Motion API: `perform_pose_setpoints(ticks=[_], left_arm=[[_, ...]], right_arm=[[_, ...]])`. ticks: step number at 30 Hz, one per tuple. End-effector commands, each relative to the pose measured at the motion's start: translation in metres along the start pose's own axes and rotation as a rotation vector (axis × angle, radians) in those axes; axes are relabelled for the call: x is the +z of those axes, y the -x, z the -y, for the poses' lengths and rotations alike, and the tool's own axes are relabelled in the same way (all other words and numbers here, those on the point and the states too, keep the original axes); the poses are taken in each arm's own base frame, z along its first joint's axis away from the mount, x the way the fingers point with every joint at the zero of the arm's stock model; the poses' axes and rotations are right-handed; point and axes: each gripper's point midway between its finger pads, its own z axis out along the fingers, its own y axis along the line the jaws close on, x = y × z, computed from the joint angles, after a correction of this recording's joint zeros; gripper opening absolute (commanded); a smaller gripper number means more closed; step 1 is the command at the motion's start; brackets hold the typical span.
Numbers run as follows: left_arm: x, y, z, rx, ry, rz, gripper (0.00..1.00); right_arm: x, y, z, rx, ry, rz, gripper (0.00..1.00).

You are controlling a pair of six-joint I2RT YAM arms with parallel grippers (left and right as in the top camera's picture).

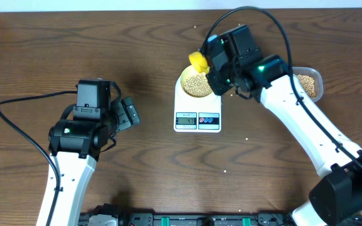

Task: Scoop item into bowl and weigh 50g on scale
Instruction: 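Move the empty scoop right back above the bean tub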

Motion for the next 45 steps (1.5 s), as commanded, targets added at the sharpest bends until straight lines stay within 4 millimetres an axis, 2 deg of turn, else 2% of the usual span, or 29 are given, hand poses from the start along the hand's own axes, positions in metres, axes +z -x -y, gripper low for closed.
perform_pose_setpoints(ticks=[1, 4, 7, 13, 17, 20, 35, 45], left_arm=[[-0.002, 0.005, -0.003, -0.007, 0.015, 0.015, 0.96], [-0.002, 0.005, -0.003, -0.007, 0.015, 0.016, 0.96], [-0.002, 0.005, -0.003, -0.007, 0.015, 0.015, 0.96], [-0.002, 0.005, -0.003, -0.007, 0.014, 0.015, 0.96], [-0.002, 0.005, -0.003, -0.007, 0.015, 0.015, 0.96], [-0.002, 0.005, -0.003, -0.007, 0.015, 0.015, 0.96], [-0.002, 0.005, -0.003, -0.007, 0.015, 0.015, 0.96], [-0.002, 0.005, -0.003, -0.007, 0.015, 0.015, 0.96]], right_arm=[[-0.02, 0.019, 0.013, 0.158, -0.01, 0.065, 0.01], [-0.04, 0.022, 0.032, 0.223, -0.038, 0.097, 0.01], [-0.066, 0.011, 0.059, 0.284, -0.101, 0.096, 0.01], [-0.112, -0.044, 0.115, 0.454, -0.264, -0.013, 0.01], [-0.126, -0.09, 0.142, 0.532, -0.389, -0.158, 0.01], [-0.132, -0.113, 0.155, 0.554, -0.467, -0.236, 0.01], [-0.093, -0.164, 0.17, 0.619, -0.535, -0.421, 0.01], [-0.08, -0.159, 0.181, 0.631, -0.559, -0.392, 0.01]])
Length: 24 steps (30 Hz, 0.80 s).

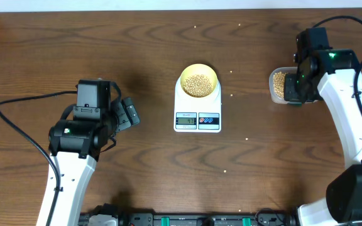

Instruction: Scoop item into bowl and weigh 50g on scale

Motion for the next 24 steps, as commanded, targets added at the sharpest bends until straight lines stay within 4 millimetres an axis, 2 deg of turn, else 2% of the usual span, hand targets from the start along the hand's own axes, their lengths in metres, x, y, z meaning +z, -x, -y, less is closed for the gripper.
perform_pose_setpoints(ticks=[1, 13, 24], left_arm=[[-0.002, 0.005, -0.003, -0.007, 0.015, 0.015, 0.96], [-0.002, 0.005, -0.003, -0.007, 0.015, 0.015, 0.96], [-0.002, 0.005, -0.003, -0.007, 0.015, 0.015, 0.96]], right_arm=[[0.005, 0.005, 0.004, 0.029, -0.022, 0.017, 0.01], [0.008, 0.011, 0.009, 0.064, -0.014, 0.035, 0.01], [0.027, 0.0, 0.006, 0.098, -0.007, 0.012, 0.01]])
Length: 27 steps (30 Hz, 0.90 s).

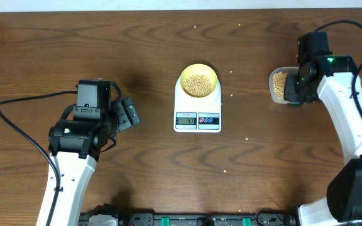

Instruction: Scoop item into bowl and weigh 50g on scale

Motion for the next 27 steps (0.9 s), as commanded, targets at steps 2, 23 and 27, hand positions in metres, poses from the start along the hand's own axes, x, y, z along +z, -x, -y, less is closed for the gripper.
perform_pose_setpoints(ticks=[2, 23, 27], left_arm=[[-0.002, 0.005, -0.003, -0.007, 0.015, 0.015, 0.96], [-0.002, 0.005, -0.003, -0.007, 0.015, 0.015, 0.96], [-0.002, 0.005, -0.003, -0.007, 0.015, 0.015, 0.96]], right_arm=[[0.004, 0.0, 0.0, 0.047, 0.004, -0.005, 0.01], [0.008, 0.0, -0.015, 0.098, 0.125, -0.014, 0.01], [0.008, 0.0, -0.017, 0.098, 0.136, -0.017, 0.01]])
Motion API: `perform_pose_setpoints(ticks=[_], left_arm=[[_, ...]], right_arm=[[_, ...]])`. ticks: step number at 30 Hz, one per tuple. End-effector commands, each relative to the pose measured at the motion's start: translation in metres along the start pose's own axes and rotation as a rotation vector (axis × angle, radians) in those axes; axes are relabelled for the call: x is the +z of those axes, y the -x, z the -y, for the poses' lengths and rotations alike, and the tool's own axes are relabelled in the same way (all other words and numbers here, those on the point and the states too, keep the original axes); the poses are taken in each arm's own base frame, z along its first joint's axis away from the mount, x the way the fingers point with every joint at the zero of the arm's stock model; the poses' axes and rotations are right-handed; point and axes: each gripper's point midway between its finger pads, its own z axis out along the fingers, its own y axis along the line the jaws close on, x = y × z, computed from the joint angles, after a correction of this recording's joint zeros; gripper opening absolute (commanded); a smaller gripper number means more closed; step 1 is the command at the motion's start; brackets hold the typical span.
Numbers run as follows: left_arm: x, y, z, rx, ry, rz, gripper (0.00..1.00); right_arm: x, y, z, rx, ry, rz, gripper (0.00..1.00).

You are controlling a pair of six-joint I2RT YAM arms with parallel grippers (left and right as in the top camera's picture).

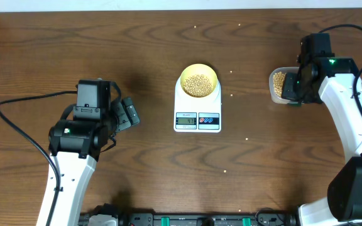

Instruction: Scoop item into bowl and weigh 50g on scale

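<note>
A yellow bowl (pixel 198 81) part filled with tan beans stands on the white scale (pixel 197 112), whose display sits at its front edge. At the right, a clear container (pixel 276 85) holds more beans. My right gripper (pixel 292 90) hangs over that container, its fingers hidden under the wrist; no scoop shows. My left gripper (pixel 129 112) rests well left of the scale, open and empty.
Several stray beans lie on the brown table (pixel 168 176), around the scale and toward the far edge. A black cable (pixel 24 103) loops left of the left arm. A rack of hardware runs along the near edge.
The right wrist has shifted slightly toward the right over the bean container. Bowl, scale and left arm are unchanged.
At first my right gripper held a yellow scoop over the bowl on the scale. Then it was back over the bean container at the right, scoop hidden. It has stayed there with small shifts; the left arm never moved.
</note>
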Motion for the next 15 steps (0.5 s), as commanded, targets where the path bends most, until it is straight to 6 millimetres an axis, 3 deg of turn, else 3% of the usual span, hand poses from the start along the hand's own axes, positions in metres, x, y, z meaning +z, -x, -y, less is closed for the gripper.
perform_pose_setpoints(ticks=[1, 15], left_arm=[[-0.0023, 0.0047, -0.0029, -0.007, 0.014, 0.016, 0.96], [-0.0023, 0.0047, -0.0029, -0.007, 0.014, 0.016, 0.96]], right_arm=[[0.0026, -0.0035, -0.0037, 0.017, 0.029, -0.018, 0.01], [0.0022, -0.0108, -0.0054, 0.016, 0.042, -0.049, 0.01]])
